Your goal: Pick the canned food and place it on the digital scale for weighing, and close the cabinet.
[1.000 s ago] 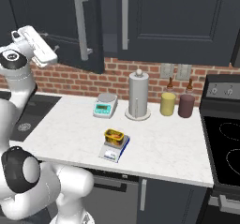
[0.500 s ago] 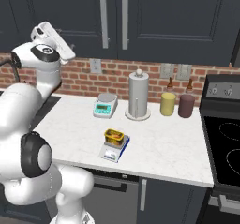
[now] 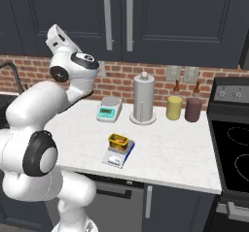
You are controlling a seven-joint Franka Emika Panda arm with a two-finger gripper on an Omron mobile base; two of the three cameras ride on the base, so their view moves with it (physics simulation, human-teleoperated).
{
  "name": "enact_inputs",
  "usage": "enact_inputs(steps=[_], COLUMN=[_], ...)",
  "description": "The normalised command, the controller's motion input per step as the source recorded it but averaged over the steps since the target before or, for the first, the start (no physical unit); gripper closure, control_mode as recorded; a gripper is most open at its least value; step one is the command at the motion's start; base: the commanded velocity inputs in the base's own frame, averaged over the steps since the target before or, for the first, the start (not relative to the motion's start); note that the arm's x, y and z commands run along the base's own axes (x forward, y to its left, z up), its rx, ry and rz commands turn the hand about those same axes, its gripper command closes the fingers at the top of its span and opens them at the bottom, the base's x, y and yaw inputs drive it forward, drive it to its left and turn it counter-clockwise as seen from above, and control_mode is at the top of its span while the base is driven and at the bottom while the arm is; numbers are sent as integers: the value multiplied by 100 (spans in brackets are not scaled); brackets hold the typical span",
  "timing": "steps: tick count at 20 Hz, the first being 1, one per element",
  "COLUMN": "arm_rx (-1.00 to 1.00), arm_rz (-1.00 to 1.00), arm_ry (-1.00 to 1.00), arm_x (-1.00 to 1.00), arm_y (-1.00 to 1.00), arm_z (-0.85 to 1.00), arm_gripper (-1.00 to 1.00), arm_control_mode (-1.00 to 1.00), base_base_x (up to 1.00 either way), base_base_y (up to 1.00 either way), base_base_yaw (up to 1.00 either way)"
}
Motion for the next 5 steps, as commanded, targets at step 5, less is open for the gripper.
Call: enact_inputs(steps=[5], arm_rx=[16], arm_rz=[11], arm_ry=[-8], arm_x=[-11], arm_y=[-76], arm_z=[0], arm_gripper=[-100], arm_control_mode=[-100], base_base_x=[0], base_base_y=[0], base_base_yaw=[0])
